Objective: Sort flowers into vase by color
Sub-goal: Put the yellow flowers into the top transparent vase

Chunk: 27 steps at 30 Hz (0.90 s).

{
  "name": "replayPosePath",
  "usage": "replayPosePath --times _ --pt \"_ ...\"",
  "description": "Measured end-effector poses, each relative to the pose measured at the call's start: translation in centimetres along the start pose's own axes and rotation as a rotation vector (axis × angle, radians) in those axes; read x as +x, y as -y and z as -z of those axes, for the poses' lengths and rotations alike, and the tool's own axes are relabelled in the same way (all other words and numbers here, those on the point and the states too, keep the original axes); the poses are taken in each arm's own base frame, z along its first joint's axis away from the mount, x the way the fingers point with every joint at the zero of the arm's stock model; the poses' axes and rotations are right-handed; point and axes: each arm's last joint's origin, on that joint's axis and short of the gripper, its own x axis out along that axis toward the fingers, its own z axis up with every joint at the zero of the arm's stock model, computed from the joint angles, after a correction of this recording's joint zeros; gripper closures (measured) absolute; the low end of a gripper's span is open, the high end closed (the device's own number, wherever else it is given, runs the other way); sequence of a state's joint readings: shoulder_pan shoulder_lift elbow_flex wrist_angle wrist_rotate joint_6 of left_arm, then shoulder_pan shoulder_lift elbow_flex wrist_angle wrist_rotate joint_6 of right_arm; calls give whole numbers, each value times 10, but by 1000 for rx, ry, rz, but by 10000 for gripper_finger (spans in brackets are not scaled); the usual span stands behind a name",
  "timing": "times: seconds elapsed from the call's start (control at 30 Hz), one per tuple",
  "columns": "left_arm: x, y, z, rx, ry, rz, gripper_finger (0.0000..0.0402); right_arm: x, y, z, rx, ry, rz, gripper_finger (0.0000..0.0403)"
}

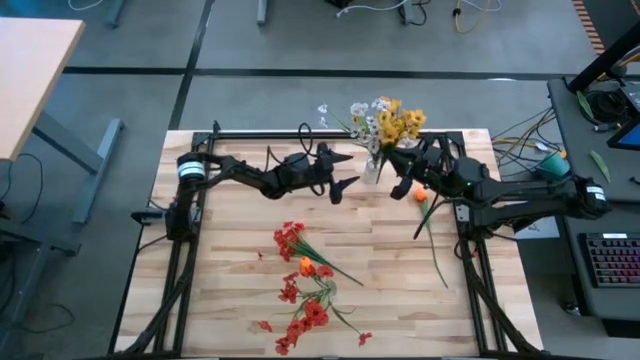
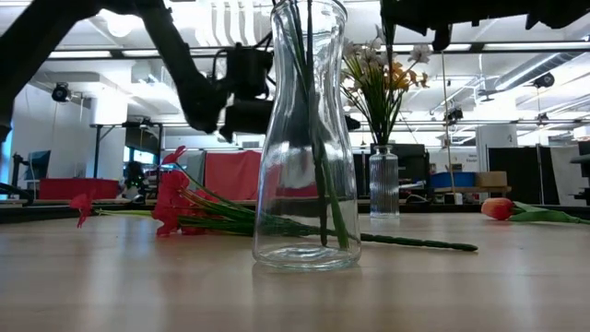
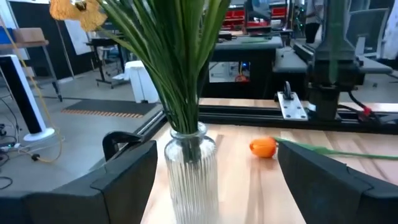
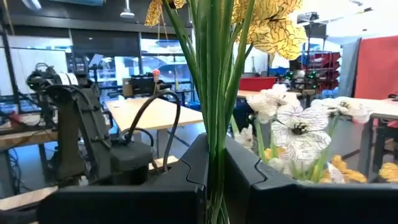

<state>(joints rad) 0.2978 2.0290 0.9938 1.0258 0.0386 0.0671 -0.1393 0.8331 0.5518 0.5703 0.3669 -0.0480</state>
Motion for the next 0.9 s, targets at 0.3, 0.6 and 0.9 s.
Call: replayPosePath --times 0.3,0.6,0.9 --pt "26 -1 22 -53 -17 -6 86 0 4 4 -9 -44 16 385" --pt "37 -1 27 -77 -1 2 54 0 3 9 16 -94 15 385" --pt "52 -1 36 -72 23 1 9 -1 3 10 12 -97 -16 385"
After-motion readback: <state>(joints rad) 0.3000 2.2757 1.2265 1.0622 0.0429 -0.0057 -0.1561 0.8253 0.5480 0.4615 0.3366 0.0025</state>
